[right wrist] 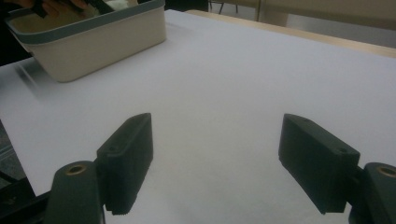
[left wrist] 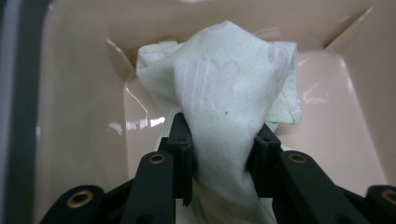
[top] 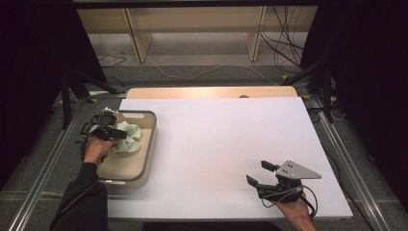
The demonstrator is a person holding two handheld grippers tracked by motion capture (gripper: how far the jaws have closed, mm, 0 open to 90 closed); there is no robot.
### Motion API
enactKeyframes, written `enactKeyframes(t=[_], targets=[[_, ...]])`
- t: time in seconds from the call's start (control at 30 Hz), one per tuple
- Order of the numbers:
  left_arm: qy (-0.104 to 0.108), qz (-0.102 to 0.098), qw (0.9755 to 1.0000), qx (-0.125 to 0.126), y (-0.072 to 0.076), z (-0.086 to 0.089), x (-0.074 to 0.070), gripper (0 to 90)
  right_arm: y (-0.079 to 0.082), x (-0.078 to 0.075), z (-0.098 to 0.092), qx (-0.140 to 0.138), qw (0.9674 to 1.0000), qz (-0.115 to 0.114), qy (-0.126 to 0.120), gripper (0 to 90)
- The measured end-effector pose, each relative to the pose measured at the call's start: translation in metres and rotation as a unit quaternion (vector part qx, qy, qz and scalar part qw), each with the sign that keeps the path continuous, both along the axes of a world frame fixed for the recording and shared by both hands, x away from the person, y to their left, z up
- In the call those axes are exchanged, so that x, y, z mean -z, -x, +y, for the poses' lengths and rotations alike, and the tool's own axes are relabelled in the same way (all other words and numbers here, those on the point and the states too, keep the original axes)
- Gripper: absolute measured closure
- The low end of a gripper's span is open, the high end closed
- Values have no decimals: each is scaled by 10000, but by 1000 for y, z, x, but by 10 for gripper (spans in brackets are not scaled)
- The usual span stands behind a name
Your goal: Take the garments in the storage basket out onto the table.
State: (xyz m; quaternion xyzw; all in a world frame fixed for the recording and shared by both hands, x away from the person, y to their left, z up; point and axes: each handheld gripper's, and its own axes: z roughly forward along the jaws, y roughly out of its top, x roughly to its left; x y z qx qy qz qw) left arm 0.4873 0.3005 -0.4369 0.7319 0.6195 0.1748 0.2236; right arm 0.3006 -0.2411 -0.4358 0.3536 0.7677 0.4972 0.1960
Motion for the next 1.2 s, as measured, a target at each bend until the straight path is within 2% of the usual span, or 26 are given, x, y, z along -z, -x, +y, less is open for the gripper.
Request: enactKeyframes(t=[0.3, 0.47, 0.57, 0.87, 1.07, 1.2], targets=[[148, -57, 9997, 176, 4, -2, -15, 673, 0, 0, 0, 15, 10000, -1, 6, 269], [368, -199, 9988, 264, 8, -2, -26, 673, 0, 0, 0, 10, 10000, 1, 9, 269], [423, -279, 9982, 306, 10, -2, -33, 672, 0, 0, 0, 3, 10000, 0, 2, 269], [674, -493, 9956, 414, 15, -4, -47, 672, 0, 0, 0, 2, 10000, 2, -2, 269], [757, -640, 9939, 490, 19, -7, -57, 672, 0, 0, 0, 4, 10000, 4, -7, 269], [826, -792, 9918, 560, 22, -11, -65, 672, 0, 0, 0, 21, 10000, 8, -23, 269]])
